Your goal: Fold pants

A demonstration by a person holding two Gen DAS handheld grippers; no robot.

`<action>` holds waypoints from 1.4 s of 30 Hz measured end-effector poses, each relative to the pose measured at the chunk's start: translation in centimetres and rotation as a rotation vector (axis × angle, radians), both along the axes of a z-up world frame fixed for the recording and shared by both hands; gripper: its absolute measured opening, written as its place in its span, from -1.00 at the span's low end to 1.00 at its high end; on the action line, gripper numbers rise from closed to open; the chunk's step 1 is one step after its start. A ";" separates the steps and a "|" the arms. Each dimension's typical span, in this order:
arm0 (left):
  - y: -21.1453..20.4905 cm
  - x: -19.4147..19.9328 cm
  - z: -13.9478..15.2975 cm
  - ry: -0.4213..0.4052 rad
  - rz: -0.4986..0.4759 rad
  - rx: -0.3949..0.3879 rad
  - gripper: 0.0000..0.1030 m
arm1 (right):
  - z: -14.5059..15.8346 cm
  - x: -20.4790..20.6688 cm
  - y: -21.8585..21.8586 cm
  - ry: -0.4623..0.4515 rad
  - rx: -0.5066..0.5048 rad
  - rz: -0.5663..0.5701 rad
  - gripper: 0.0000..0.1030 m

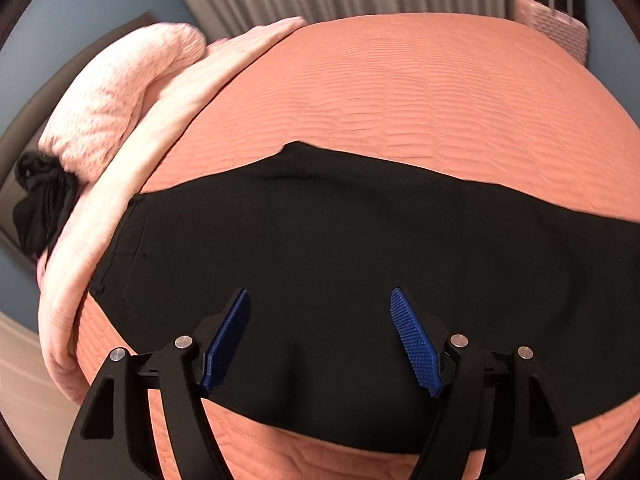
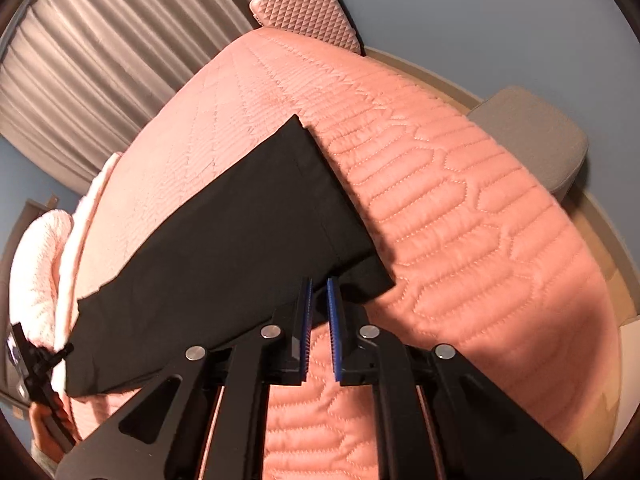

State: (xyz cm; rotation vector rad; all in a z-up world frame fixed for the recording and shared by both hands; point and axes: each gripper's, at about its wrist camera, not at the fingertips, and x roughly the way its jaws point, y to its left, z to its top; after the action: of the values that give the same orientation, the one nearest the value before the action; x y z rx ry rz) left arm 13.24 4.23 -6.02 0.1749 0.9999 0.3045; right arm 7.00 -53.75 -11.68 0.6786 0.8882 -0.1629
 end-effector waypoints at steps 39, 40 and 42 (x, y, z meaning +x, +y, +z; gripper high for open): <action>1.4 -2.7 -5.1 0.142 -0.010 0.187 0.46 | 0.7 1.3 2.3 0.027 -0.169 0.105 -0.78; 1.7 -3.0 -5.4 0.126 -0.017 0.197 0.60 | 0.3 1.1 1.8 0.025 -0.141 0.086 -0.93; 2.1 -3.5 -5.3 0.105 -0.026 0.233 0.69 | 1.8 0.5 2.1 -0.009 -0.137 0.043 -0.90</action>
State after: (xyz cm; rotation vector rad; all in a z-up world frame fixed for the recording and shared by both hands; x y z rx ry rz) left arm 9.75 6.31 -11.30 0.4188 1.0637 0.3915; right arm 7.52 -51.65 -9.89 0.5316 0.8738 -0.1800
